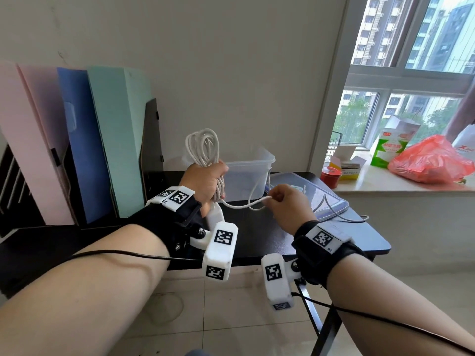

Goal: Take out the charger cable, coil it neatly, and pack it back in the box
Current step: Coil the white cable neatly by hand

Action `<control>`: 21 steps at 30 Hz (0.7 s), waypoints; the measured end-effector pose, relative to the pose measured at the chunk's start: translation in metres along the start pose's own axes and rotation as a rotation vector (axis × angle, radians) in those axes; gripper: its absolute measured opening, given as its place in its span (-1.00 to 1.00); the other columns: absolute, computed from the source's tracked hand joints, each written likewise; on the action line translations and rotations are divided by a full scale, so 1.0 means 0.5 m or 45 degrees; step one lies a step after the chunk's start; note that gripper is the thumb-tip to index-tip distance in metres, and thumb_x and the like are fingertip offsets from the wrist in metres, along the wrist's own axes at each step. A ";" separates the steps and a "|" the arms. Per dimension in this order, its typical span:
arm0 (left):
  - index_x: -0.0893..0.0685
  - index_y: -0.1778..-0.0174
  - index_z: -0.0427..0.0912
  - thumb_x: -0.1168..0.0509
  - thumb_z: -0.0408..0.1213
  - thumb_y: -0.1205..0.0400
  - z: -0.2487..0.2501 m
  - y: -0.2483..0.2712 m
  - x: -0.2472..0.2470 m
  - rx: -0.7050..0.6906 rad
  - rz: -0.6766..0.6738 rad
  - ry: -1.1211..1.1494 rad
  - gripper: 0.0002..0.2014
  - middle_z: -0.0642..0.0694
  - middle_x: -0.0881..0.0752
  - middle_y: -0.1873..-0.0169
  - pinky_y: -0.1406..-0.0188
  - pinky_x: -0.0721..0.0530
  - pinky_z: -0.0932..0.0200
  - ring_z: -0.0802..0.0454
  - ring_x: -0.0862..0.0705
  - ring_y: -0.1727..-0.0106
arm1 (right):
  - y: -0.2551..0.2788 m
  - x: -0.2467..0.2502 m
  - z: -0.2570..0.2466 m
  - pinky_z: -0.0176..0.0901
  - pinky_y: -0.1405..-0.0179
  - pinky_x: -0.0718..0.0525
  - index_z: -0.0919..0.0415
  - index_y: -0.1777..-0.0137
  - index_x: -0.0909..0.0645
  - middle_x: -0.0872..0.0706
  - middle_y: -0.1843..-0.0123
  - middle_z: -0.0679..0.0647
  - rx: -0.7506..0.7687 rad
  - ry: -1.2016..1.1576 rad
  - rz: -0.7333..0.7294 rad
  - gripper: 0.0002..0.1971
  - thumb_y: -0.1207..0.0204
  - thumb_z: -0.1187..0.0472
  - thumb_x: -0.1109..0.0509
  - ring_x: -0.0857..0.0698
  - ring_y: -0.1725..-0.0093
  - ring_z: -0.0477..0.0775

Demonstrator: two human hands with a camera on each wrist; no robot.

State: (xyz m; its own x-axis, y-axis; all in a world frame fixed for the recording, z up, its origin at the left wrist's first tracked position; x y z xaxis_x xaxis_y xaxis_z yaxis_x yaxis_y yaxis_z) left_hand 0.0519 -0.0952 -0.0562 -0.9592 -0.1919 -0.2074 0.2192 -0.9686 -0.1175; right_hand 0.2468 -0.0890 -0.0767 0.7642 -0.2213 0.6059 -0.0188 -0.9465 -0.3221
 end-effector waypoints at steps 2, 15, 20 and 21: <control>-0.52 0.51 -0.10 -0.33 -0.35 -0.45 -0.001 0.006 -0.001 -0.002 -0.038 -0.131 -0.78 -0.05 -0.44 0.71 0.57 -0.48 0.23 0.01 -0.41 0.66 | -0.010 0.014 -0.012 -0.11 0.12 -0.62 0.10 0.18 -0.61 -0.67 0.29 -0.01 0.007 -0.067 0.039 -0.90 -0.45 0.09 -0.42 -0.63 0.26 0.07; -0.68 0.35 -0.05 -0.42 -0.12 -0.45 0.004 0.082 -0.078 0.073 -0.539 -0.322 -0.87 0.10 -0.54 0.66 0.46 -0.45 0.27 0.12 -0.50 0.58 | -0.032 0.050 -0.100 -0.18 0.54 -0.51 0.23 0.27 -0.59 -0.56 0.54 0.06 -0.135 -0.472 -0.056 -0.79 -0.42 0.10 -0.46 -0.49 0.57 0.01; -0.64 0.03 -0.26 -0.28 -0.55 -0.56 0.006 0.094 -0.104 0.023 -0.683 -0.188 -0.84 0.09 -0.77 0.54 0.47 -0.61 0.48 0.31 -0.73 0.45 | -0.018 0.015 -0.121 -0.28 0.67 -0.45 0.28 0.14 -0.58 -0.55 0.48 0.07 -0.225 -0.844 -0.207 -0.88 -0.45 0.24 -0.45 -0.44 0.63 -0.08; -0.64 -0.07 -0.31 -0.28 -0.60 -0.54 0.008 0.094 -0.108 0.010 -0.710 -0.173 -0.77 0.06 -0.81 0.43 0.38 -0.65 0.45 0.27 -0.77 0.35 | -0.015 0.011 -0.125 -0.30 0.70 -0.46 0.30 0.08 -0.58 -0.56 0.45 0.07 -0.235 -0.918 -0.233 -0.86 -0.45 0.26 -0.45 -0.44 0.63 -0.10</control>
State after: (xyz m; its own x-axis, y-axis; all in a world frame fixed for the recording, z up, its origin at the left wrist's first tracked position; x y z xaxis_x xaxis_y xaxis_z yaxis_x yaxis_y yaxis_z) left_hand 0.1132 -0.1310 -0.0469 -0.9438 0.3303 0.0109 -0.3275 -0.9302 -0.1656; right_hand 0.2108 -0.0976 -0.0256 0.9959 0.0904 -0.0069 0.0893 -0.9913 -0.0971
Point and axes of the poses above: each hand's wrist, its own y-axis away from the middle knuckle, its own x-axis out of the back of the hand, z = x × y, the point moved 8 cm from there along -y, towards the middle knuckle
